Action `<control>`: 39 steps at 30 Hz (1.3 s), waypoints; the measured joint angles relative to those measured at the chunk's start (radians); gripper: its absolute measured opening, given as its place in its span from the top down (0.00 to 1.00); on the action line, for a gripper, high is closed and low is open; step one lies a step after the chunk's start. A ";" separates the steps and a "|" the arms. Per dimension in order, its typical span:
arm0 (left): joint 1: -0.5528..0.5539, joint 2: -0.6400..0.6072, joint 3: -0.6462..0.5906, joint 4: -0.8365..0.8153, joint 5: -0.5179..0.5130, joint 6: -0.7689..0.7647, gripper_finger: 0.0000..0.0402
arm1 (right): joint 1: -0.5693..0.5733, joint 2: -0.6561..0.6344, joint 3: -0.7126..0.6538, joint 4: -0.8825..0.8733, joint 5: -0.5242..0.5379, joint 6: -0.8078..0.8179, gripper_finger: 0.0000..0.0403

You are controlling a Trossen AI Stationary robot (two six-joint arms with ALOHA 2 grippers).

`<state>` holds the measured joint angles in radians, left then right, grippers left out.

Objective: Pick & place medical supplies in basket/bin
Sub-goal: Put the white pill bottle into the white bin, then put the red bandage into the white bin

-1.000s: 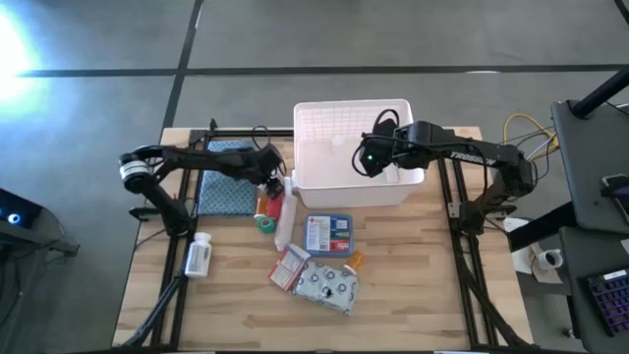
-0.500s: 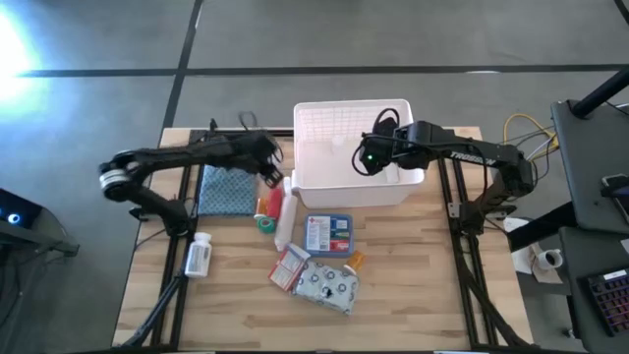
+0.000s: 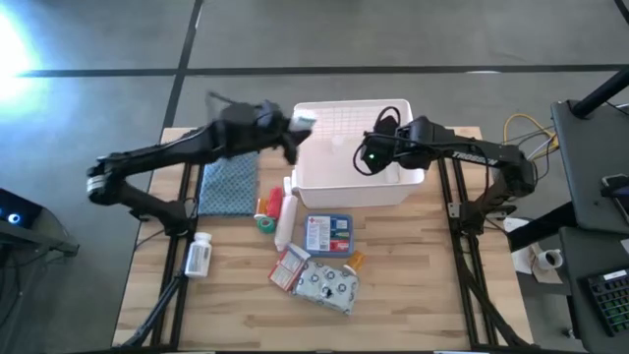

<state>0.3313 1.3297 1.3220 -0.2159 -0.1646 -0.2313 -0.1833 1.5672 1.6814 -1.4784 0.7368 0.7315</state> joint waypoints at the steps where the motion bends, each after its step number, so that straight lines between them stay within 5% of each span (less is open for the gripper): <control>1: 0.018 0.042 0.019 -0.023 0.003 -0.020 0.47 | 0.000 -0.013 0.000 0.000 -0.008 -0.011 0.12; 5: 0.042 0.203 0.127 -0.084 0.112 -0.014 0.26 | 0.009 -0.089 0.000 -0.007 -0.019 -0.032 0.12; 8: 0.020 0.279 0.251 -0.186 0.126 0.080 0.20 | 0.009 -0.151 0.000 -0.006 -0.019 -0.028 0.12; 14: -0.025 0.314 0.494 -0.753 -0.074 0.175 0.22 | 0.006 -0.234 -0.001 -0.004 0.002 -0.028 0.12; 18: -0.037 0.272 0.493 -1.048 -0.156 -0.009 0.25 | 0.006 -0.246 -0.002 -0.003 0.026 -0.028 0.12; 24: -0.062 0.164 0.277 -1.169 -0.132 -0.350 0.27 | 0.000 -0.218 -0.002 -0.004 0.026 -0.033 0.12; 32: -0.129 0.088 -0.194 -0.792 -0.012 -0.578 0.27 | -0.030 -0.164 -0.003 -0.006 0.026 -0.096 0.12; 39: -0.135 0.088 -0.433 -0.502 -0.013 -0.677 0.27 | -0.031 -0.147 -0.003 -0.006 0.025 -0.104 0.12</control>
<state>0.1967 1.4174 0.8891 -0.7174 -0.1775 -0.9085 -0.2146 1.4204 1.6787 -1.4849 0.7620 0.6277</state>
